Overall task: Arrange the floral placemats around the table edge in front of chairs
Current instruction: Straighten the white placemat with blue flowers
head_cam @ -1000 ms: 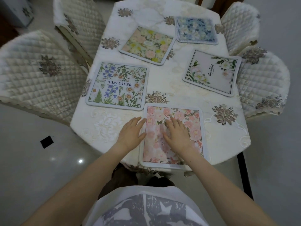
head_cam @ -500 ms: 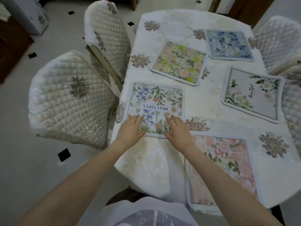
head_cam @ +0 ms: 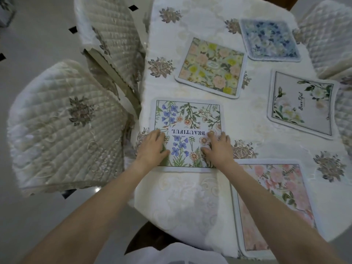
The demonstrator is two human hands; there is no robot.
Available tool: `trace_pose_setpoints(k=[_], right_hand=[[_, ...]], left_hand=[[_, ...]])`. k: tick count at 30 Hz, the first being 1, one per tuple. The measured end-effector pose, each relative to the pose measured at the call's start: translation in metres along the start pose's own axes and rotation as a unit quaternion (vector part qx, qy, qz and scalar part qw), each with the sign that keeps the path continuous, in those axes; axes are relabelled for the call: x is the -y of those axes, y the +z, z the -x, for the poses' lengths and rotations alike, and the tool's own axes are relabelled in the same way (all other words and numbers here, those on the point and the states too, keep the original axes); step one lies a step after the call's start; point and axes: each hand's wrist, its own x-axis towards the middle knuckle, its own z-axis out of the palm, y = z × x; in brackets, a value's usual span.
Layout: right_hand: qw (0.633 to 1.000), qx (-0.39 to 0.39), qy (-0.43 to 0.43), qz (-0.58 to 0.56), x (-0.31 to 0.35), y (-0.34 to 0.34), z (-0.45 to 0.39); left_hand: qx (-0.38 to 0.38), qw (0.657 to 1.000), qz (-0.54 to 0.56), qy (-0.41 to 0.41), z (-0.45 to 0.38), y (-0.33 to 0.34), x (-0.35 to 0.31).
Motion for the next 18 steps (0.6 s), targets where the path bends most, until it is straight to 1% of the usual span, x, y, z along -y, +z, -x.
trace_pose_setpoints(k=[4,9,13,18], right_hand=[[0.998,-0.016,0.039,-0.042,0.004,-0.004,-0.011],[0.994,-0.039,0.058,-0.086,0.012,-0.006,-0.013],[0.993,-0.053,0.042,-0.095,0.019,-0.004,-0.010],[0.997,-0.044,0.016,-0.058,0.029,0.002,-0.006]], left_hand=[[0.005,1.000,0.015,-0.016,-0.011,-0.002,0.002],[0.005,1.000,0.005,-0.010,-0.012,-0.005,0.004],[0.002,1.000,0.001,-0.026,-0.007,-0.005,0.008],[0.001,0.999,-0.010,-0.050,0.002,-0.004,0.015]])
